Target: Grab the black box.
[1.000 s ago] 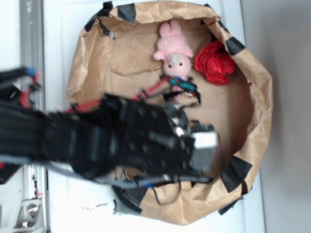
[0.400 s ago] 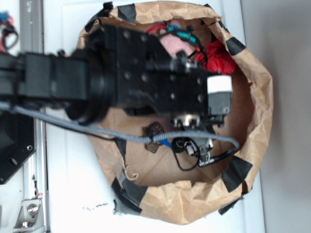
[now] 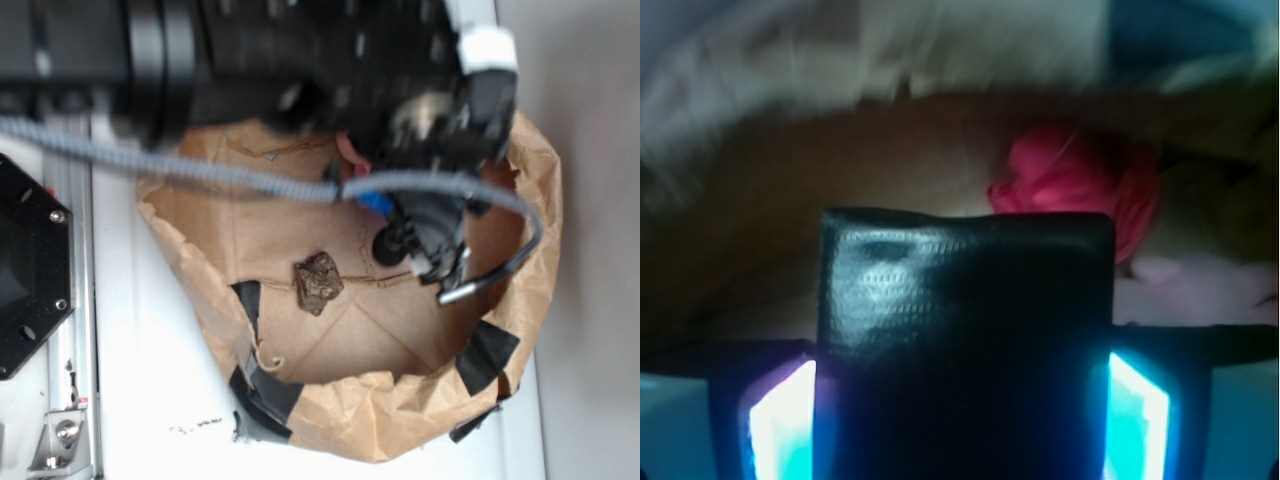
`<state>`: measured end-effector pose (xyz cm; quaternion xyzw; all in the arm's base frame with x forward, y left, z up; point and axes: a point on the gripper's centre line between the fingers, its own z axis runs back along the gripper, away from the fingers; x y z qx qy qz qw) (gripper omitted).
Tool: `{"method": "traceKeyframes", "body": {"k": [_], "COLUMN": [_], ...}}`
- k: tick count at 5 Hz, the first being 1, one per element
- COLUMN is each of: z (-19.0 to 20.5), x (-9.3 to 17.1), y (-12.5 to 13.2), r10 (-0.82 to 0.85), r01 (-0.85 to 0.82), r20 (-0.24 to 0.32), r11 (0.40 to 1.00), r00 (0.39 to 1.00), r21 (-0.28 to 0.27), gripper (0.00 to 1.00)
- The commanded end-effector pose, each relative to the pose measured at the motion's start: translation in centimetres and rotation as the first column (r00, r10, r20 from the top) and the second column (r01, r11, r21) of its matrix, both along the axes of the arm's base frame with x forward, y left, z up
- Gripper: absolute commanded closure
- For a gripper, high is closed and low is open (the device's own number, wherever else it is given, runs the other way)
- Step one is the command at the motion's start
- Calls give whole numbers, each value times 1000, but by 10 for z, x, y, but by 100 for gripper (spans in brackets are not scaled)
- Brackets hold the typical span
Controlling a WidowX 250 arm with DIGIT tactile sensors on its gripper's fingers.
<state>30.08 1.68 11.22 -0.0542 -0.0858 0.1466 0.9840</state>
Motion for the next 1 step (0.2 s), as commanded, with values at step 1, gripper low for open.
{"method": "traceKeyframes", "body": {"k": [1], "z": [25], "x": [-20], "y": [2], "r10": [-46], "r01": [43], "r20": [63], "r11": [998], "r00": [997], "r21": [43], "gripper": [100]}}
